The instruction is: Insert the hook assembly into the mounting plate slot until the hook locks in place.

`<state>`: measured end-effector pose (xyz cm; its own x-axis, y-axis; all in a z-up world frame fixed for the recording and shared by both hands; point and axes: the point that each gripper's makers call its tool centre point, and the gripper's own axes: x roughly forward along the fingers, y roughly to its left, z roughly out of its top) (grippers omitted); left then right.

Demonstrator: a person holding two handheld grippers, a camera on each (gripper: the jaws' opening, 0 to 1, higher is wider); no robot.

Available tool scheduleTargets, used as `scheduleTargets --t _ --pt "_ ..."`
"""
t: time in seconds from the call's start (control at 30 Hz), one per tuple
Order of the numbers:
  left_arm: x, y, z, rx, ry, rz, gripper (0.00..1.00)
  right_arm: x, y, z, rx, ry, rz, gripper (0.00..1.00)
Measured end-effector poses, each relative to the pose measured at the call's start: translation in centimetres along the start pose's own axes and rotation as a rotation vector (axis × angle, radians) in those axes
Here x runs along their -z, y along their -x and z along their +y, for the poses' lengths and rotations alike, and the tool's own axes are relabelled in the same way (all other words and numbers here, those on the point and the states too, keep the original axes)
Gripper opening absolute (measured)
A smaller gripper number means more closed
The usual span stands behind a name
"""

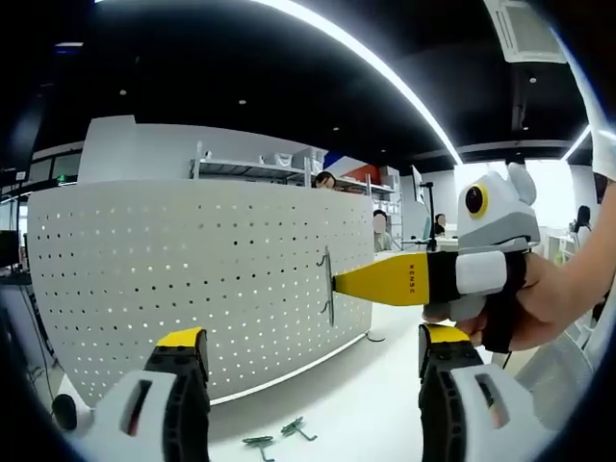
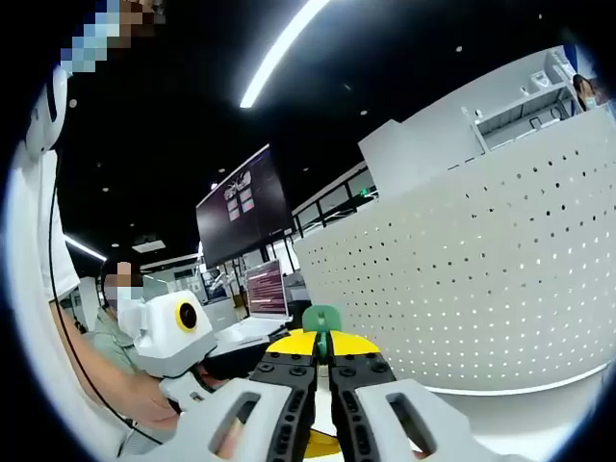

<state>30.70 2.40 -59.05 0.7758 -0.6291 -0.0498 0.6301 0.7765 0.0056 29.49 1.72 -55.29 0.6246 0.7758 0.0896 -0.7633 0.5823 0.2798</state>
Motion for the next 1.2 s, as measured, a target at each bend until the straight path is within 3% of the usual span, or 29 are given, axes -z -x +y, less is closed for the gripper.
scheduleTargets --t 0.07,0.27,0.3,0.37,0.8,1.2 --pt "0.0 0.0 0.1 -0.002 0.004 -0.003 0.92 0.0 -0.1 0.0 0.007 0.027 0.004 0.01" --pt "0.0 0.1 0.3 -0.011 0.003 -0.006 0.91 0.4 -0.5 0.3 0.045 0.262 0.062 0.01" --pt "0.0 0.1 0.3 -0.012 0.007 -0.005 0.91 0.6 -0.5 -0.2 0.082 0.349 0.088 0.01" --pt "0.1 0.1 0.4 -0.015 0.007 -0.006 0.91 0.9 -0.5 -0.5 0.113 0.441 0.12 0.01" --pt "0.0 0.6 1.8 -0.041 0.019 -0.013 0.89 -0.4 -1.0 -2.1 0.178 0.377 0.101 0.01" --pt "1.0 3.3 4.3 -0.106 0.014 -0.028 0.89 -2.4 -2.0 -4.4 0.241 0.318 0.071 0.01"
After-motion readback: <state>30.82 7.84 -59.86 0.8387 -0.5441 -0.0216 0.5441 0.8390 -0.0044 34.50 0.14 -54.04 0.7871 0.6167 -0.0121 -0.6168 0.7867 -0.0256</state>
